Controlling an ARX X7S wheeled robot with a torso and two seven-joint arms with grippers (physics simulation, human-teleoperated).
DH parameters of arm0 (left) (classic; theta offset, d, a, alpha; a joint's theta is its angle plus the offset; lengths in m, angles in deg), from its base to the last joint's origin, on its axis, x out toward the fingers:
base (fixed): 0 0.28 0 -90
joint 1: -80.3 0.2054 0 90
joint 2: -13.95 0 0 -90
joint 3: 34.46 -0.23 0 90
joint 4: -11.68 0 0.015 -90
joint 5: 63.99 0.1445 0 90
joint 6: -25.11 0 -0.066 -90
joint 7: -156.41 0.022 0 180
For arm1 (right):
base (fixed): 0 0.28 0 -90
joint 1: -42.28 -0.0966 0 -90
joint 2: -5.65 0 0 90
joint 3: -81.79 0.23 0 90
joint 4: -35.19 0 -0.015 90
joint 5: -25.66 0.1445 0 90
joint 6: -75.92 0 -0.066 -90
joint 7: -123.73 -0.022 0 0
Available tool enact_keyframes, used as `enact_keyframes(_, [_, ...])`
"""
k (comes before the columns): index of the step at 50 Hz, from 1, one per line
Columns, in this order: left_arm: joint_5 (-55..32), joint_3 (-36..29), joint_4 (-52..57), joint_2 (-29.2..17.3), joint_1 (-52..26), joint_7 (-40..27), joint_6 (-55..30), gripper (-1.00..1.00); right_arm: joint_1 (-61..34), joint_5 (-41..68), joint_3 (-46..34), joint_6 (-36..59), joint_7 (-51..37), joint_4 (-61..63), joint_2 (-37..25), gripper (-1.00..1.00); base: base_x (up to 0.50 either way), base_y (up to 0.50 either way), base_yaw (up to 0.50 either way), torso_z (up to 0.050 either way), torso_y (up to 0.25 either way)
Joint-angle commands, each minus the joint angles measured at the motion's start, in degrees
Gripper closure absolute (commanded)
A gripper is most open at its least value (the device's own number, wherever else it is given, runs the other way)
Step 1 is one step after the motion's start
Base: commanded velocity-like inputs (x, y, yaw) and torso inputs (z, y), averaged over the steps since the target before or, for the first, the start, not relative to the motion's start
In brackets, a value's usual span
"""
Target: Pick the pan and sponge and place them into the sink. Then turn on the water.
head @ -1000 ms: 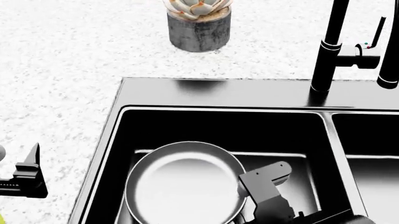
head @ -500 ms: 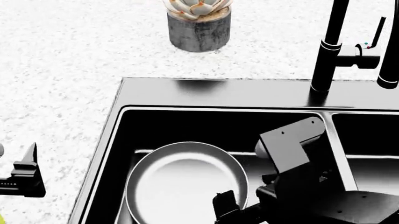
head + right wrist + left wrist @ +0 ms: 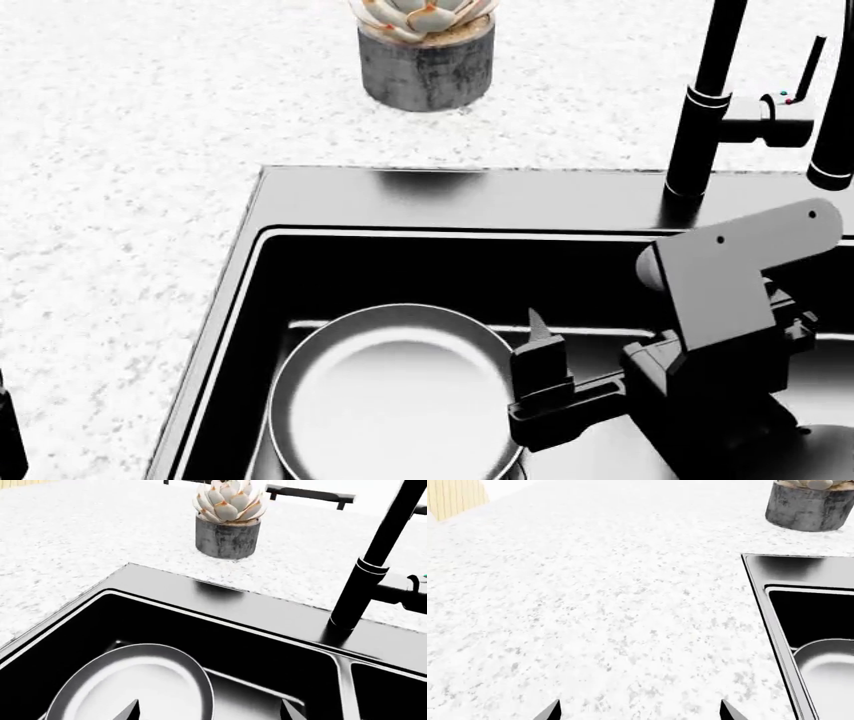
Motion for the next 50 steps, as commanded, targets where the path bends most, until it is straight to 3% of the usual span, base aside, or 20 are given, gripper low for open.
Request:
enact_keyframes(1, [-14.73,6.34,2.06,0.88,1.82,-10.89,-7.54,-1.0,0.48,-1.54,-0.74,-1.24,0.12,0.37,-0.06,-1.0,0.0,0.0,0.0,0.0,0.0])
enact_keyframes(7, [-12.44,4.06,2.22,1.2,4.32,-9.93,-4.64,-1.0,0.64,-1.63,-1.21,-1.45,0.43,0.05,0.21,-1.0,0.0,0.0,0.0,0.0,0.0])
enact_keyframes(19, [-14.23,5.96,3.46,1.01,10.2,-10.24,-3.1,-1.0,1.12,-1.74,-1.81,-1.99,0.98,-0.77,0.62,-1.0,0.0,0.0,0.0,0.0,0.0])
enact_keyframes(23, [-22.14,7.93,3.12,1.35,10.56,-15.4,-5.38,-1.0,1.32,-2.11,-2.15,-2.29,1.34,-1.04,0.55,-1.0,0.0,0.0,0.0,0.0,0.0])
enact_keyframes(31, [-25.92,5.97,2.91,3.18,11.6,-20.14,-4.68,-1.0,1.36,-1.49,-2.07,-1.88,1.14,-1.36,0.4,-1.0,0.0,0.0,0.0,0.0,0.0])
enact_keyframes(40, [-22.23,4.69,1.23,2.77,12.15,-16.92,-2.43,-1.0,1.14,-1.19,-2.59,-1.61,1.53,-1.86,0.47,-1.0,0.0,0.0,0.0,0.0,0.0])
enact_keyframes(50, [-10.18,0.05,-3.31,3.43,12.52,-9.15,4.18,-1.0,4.62,-2.56,-2.92,-4.54,2.88,-2.04,0.71,-1.0,0.0,0.0,0.0,0.0,0.0])
